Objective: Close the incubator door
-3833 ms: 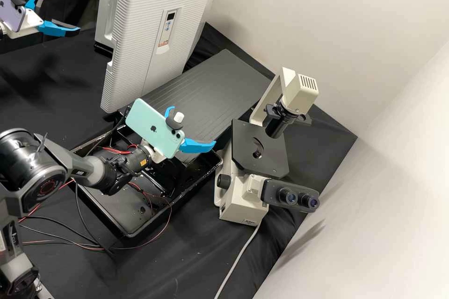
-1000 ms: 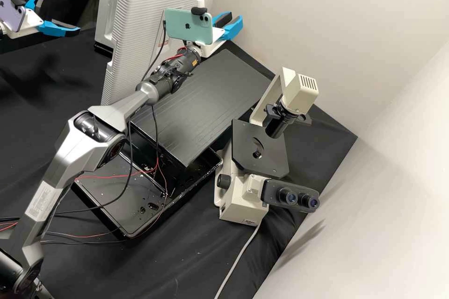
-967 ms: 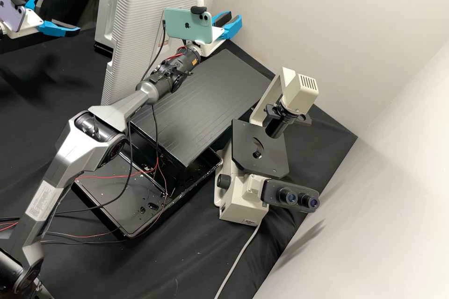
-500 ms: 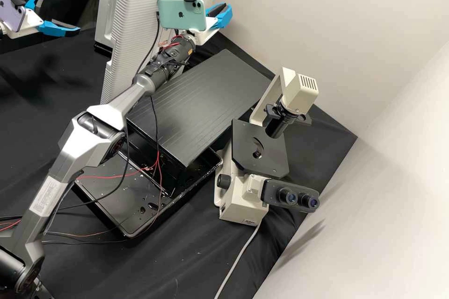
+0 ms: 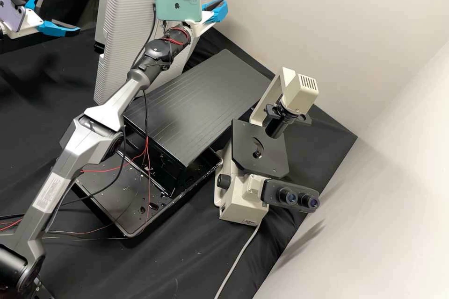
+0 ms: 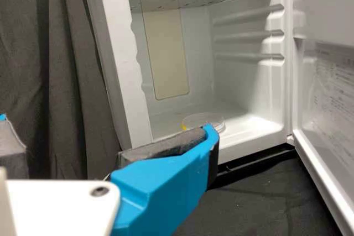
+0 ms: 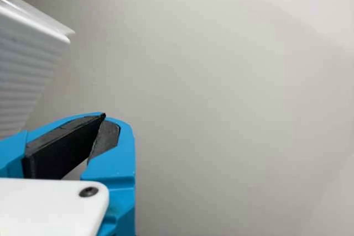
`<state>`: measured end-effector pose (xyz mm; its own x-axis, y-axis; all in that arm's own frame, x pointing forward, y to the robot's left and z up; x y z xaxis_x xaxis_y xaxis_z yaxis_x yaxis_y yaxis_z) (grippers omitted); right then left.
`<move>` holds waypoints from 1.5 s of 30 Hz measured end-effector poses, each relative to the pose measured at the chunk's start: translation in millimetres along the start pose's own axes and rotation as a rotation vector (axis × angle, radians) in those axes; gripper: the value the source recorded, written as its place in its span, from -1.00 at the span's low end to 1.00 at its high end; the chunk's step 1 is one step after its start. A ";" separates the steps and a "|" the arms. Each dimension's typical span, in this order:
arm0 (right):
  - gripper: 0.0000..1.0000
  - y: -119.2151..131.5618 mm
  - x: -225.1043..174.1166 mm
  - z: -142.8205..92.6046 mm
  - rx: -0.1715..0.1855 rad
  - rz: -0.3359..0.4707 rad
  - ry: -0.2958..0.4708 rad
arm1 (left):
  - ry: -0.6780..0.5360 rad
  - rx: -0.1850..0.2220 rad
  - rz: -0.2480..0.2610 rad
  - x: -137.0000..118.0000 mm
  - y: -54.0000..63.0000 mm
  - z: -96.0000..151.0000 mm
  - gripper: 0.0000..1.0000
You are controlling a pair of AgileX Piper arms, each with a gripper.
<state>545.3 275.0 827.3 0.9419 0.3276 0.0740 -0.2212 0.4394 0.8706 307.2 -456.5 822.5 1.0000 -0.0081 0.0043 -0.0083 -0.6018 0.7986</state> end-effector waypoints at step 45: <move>-1.00 8.4 -10.5 -59.8 0.058 0.043 0.107 | 0.000 0.000 0.000 0.0 0.0 0.0 1.00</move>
<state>518.4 325.3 804.8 0.8986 0.4344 0.0625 -0.2434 0.3748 0.8946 307.2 -456.5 822.5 1.0000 -0.0081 0.0043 -0.0083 -0.6018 0.7986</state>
